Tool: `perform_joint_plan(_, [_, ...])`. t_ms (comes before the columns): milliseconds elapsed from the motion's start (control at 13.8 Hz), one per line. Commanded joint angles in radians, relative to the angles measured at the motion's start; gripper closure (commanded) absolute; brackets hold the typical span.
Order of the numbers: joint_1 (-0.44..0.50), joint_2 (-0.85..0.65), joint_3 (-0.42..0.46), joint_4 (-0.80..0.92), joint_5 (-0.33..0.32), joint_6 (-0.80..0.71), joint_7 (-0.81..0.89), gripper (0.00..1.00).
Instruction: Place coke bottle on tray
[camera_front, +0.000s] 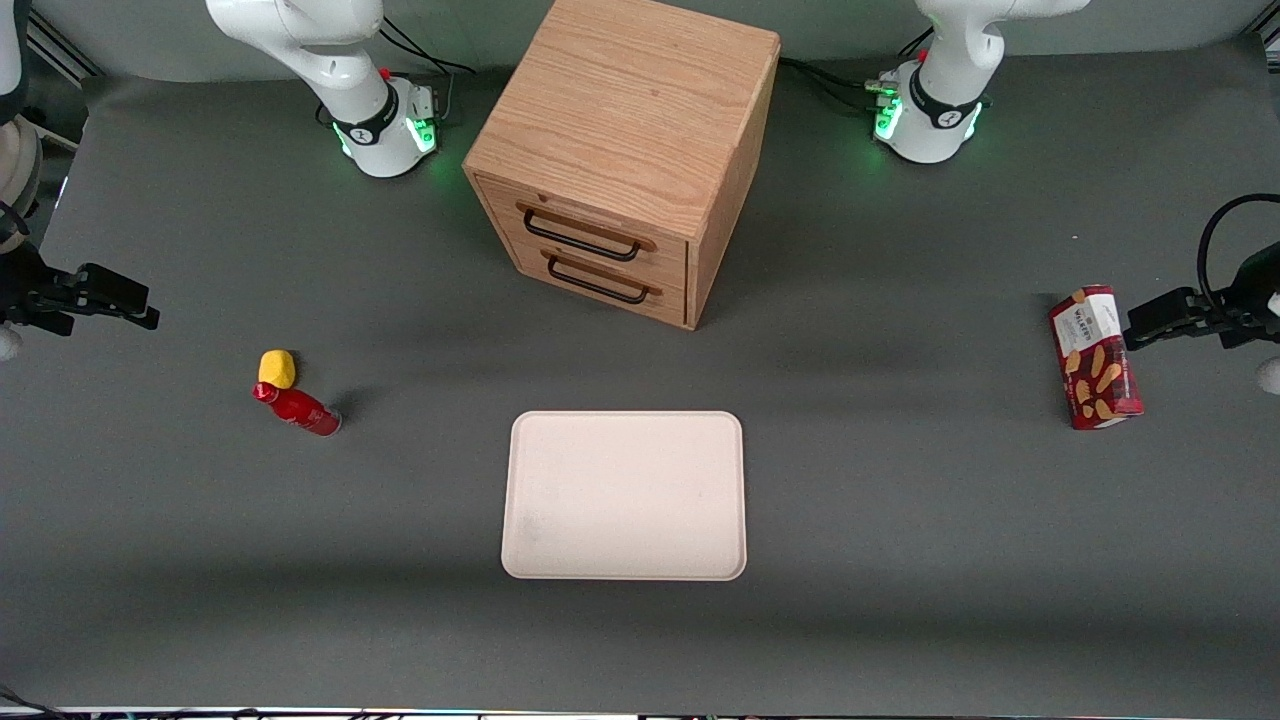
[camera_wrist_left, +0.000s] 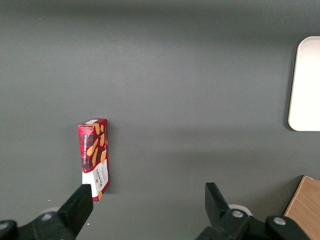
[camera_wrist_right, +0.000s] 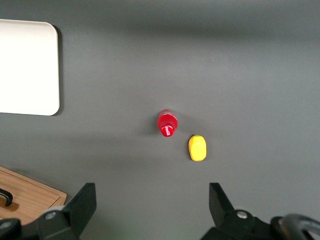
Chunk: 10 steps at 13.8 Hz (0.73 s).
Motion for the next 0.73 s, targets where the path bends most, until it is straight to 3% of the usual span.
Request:
perform_joint_plan(0, [-0.014, -0.019, -0.019, -0.012, -0.008, -0.009, -0.076, 0.00])
perform_joint_plan(654, [-0.002, -0.078, -0.042, -0.098, -0.008, -0.004, -0.082, 0.01])
